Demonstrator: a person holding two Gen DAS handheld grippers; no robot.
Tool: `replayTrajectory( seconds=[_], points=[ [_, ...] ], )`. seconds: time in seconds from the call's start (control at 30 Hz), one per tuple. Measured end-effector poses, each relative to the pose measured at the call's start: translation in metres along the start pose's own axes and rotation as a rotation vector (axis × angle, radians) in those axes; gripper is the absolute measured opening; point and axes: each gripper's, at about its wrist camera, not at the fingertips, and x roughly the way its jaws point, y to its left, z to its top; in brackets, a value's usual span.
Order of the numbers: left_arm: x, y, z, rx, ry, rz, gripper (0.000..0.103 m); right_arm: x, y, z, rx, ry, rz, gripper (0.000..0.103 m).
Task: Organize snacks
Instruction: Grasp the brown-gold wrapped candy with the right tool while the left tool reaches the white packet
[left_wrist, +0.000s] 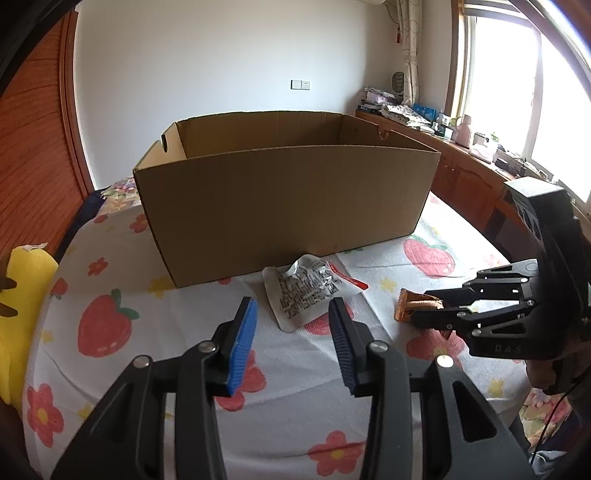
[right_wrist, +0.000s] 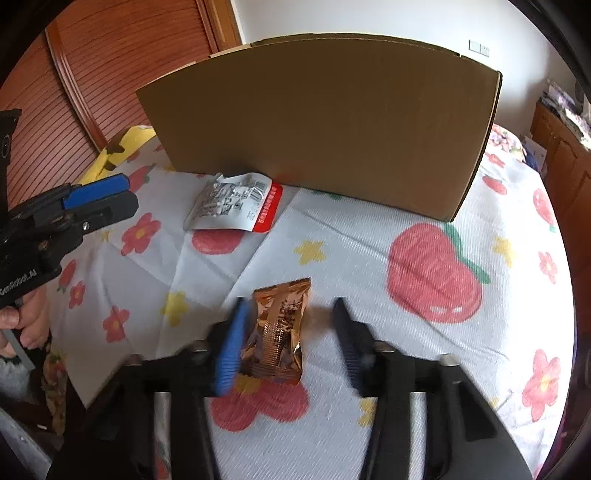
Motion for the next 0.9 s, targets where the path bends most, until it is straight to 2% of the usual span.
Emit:
replayTrajectory(
  seconds=[0.07,0.27,0.53,0.8,0.9],
  points=[
    [0.001,-0.002,0.0,-0.007,0.0,-0.004,0.043,-0.002,0.001,-0.002,-0.016,-0.008,-0.001,0.02],
    [0.015,-0.006,0.005,-0.021,0.003,-0.006,0.048,-0.008,0.003,-0.013,-0.05,-0.034,-0.038,0.02],
    [0.041,-0.01,0.022,-0.024,0.016,0.001,0.049,-0.006,0.007,-0.019,-0.073,-0.069,-0.061,0.02],
    [0.071,-0.009,0.035,-0.068,0.07,-0.017,0.049,-0.005,0.008,-0.018,-0.075,-0.078,-0.063,0.02],
    [0.079,-0.01,0.034,-0.061,0.082,0.009,0.049,-0.006,0.006,-0.02,-0.071,-0.081,-0.057,0.02]
  ],
)
